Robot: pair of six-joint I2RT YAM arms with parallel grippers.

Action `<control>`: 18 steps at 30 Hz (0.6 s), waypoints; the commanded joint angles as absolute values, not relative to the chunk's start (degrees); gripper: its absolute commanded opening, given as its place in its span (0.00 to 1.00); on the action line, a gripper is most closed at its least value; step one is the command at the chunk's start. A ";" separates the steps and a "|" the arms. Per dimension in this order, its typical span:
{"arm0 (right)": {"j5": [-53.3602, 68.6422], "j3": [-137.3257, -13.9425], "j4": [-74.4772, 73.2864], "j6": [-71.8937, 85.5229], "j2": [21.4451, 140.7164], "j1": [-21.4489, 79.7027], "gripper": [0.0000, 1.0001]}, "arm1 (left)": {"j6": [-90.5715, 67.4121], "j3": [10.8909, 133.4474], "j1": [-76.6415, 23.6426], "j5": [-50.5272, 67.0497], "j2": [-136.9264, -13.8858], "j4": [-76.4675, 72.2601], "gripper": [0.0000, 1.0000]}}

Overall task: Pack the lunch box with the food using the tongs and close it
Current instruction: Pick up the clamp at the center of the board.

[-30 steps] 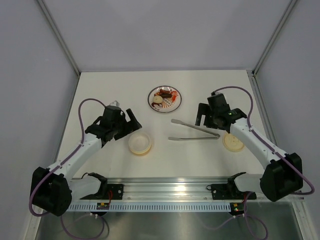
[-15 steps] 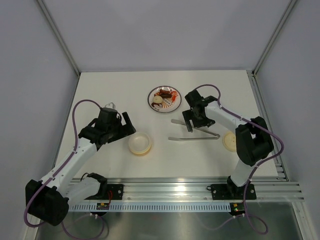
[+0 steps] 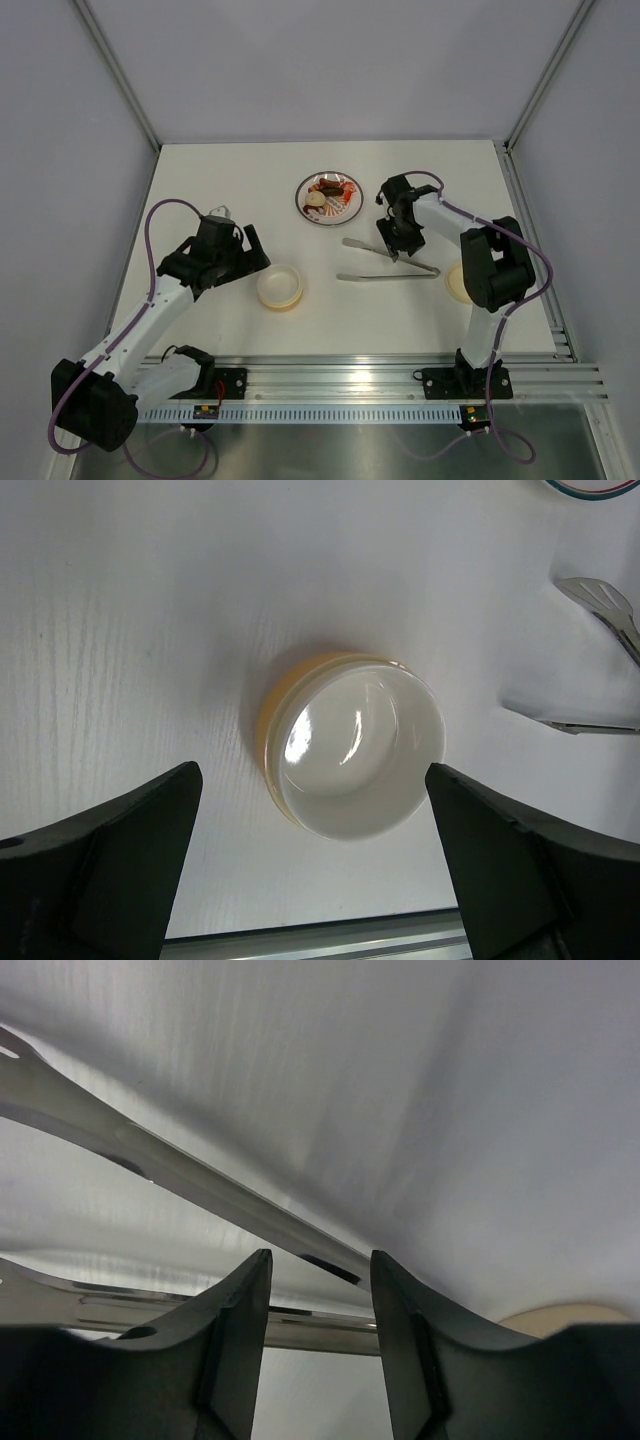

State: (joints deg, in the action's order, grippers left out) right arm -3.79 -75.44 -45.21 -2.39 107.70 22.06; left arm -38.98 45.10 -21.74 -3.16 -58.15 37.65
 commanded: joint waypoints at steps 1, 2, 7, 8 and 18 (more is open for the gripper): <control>-0.26 -76.12 -44.21 -2.99 108.11 22.59 0.51 | -37.97 47.90 -21.97 -4.66 -56.87 36.39 0.99; 0.26 -75.42 -44.03 -2.47 107.93 22.59 0.48 | -37.88 47.81 -21.89 -4.66 -56.95 36.39 0.99; 2.55 -73.39 -42.63 -0.71 106.70 22.59 0.39 | -37.71 47.99 -21.97 -4.75 -56.95 36.39 0.99; 2.98 -72.87 -42.54 -0.36 106.00 22.59 0.37 | -37.71 48.08 -21.89 -4.83 -56.87 36.30 0.99; 2.46 -67.77 -44.20 6.94 99.24 23.38 0.11 | -37.53 49.13 -21.89 -5.18 -56.87 36.74 0.99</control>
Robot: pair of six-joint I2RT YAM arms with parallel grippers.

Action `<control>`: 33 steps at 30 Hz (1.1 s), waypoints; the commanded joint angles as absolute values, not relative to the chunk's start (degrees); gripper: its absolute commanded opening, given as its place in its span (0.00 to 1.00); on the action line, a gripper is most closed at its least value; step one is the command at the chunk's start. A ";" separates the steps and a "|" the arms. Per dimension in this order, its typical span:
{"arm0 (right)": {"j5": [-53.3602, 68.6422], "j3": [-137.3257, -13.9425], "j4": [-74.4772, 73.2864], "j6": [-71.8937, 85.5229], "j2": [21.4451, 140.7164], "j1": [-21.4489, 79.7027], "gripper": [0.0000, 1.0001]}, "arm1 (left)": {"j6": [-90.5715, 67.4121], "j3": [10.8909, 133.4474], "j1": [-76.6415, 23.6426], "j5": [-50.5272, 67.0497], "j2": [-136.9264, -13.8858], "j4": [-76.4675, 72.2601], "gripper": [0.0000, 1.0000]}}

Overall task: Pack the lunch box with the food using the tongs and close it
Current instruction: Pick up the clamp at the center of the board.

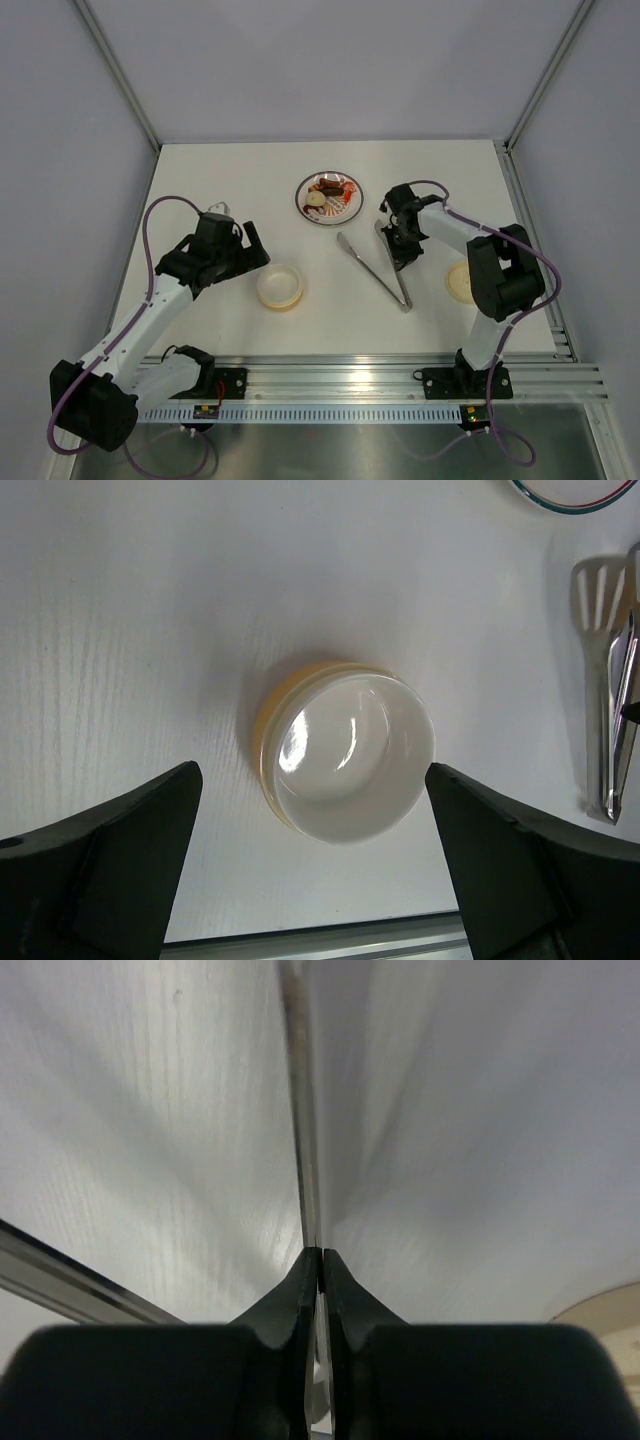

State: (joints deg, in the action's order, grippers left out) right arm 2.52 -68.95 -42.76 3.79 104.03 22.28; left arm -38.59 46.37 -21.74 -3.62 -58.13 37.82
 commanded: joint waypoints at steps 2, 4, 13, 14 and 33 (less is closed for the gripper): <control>1.59 -66.54 -44.65 9.73 97.05 23.90 0.10 | -37.35 49.48 -21.88 -5.45 -56.87 36.74 0.99; 0.35 -65.92 -45.61 12.38 95.89 24.78 0.07 | -37.35 49.66 -21.88 -5.45 -57.13 36.65 0.99; 1.32 -59.59 -38.50 26.71 88.69 25.40 0.68 | -36.74 50.62 -21.97 -5.71 -58.45 36.47 0.99; 0.36 -59.15 -38.06 27.76 87.72 25.40 0.71 | -36.56 50.71 -21.89 -5.71 -58.62 36.39 0.99; -19.68 -52.82 -34.10 47.45 85.86 37.70 0.99 | -36.04 51.24 -21.89 -6.06 -58.71 36.39 0.99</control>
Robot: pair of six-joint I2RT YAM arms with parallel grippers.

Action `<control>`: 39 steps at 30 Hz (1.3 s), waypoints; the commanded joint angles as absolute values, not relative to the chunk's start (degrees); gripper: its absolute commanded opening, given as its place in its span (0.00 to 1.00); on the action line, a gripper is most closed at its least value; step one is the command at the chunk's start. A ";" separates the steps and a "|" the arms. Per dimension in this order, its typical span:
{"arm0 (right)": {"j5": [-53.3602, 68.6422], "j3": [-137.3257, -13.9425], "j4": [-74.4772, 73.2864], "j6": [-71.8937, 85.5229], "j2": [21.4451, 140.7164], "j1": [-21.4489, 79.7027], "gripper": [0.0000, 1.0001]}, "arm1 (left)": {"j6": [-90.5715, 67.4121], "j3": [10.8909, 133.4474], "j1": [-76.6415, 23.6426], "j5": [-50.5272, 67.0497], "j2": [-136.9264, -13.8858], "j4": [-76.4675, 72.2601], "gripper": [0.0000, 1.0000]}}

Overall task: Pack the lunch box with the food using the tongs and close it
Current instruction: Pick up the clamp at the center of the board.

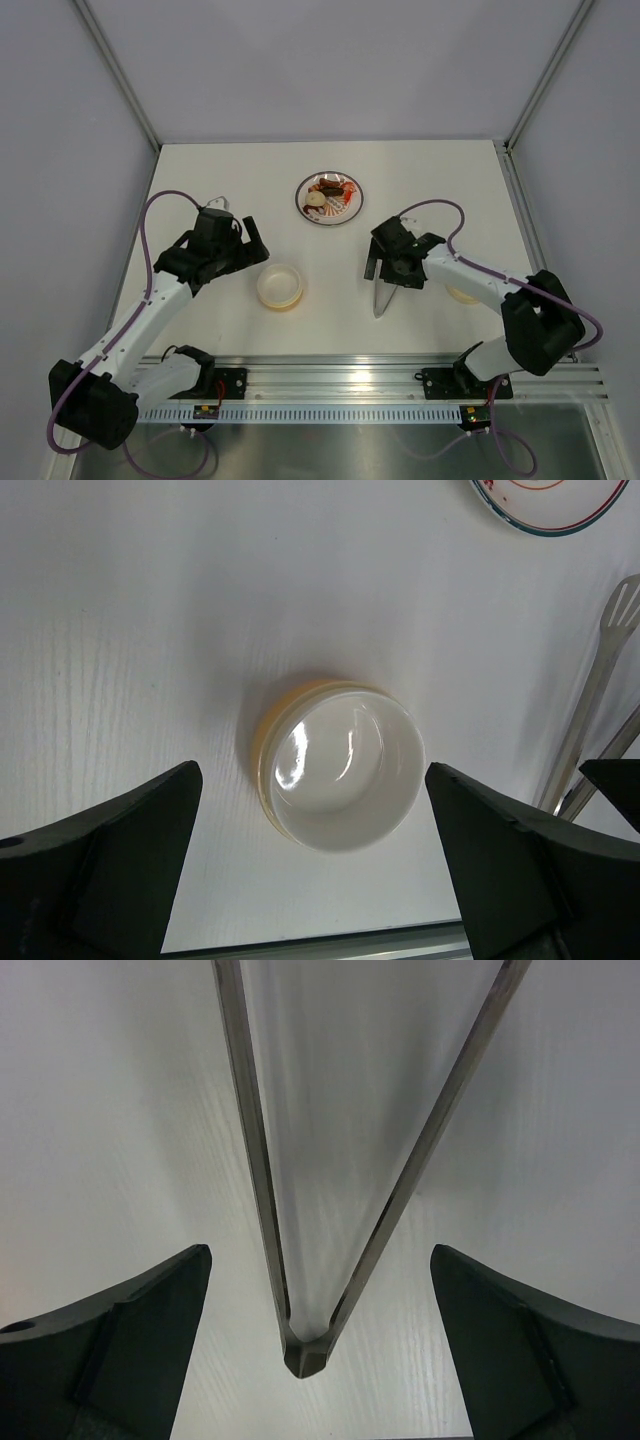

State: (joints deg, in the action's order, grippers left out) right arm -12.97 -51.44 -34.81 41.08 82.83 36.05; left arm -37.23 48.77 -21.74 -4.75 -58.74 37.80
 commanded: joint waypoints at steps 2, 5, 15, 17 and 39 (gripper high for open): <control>-20.74 -53.61 -34.02 48.07 88.49 37.97 0.99 | -36.04 51.15 -21.88 -6.06 -58.54 36.47 0.99; -21.01 -53.17 -30.95 48.34 90.44 37.97 0.96 | -36.12 50.89 -21.88 -6.06 -58.36 36.47 0.99; -24.52 -53.70 -28.92 49.66 95.18 38.58 0.73 | -36.12 50.63 -21.89 -5.89 -58.80 36.12 0.99; -25.05 -53.88 -28.74 49.83 95.89 38.58 0.69 | -36.21 50.63 -21.88 -5.54 -58.97 36.04 0.99; -9.95 -72.50 -49.91 23.39 86.04 38.50 0.31 | -35.16 54.75 -21.97 -7.38 -61.52 38.32 0.99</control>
State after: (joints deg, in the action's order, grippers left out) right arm -16.14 -67.79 -42.96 30.50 88.09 38.20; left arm -36.62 50.98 -21.74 -5.13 -61.25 38.15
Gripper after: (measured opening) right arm 0.312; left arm 0.987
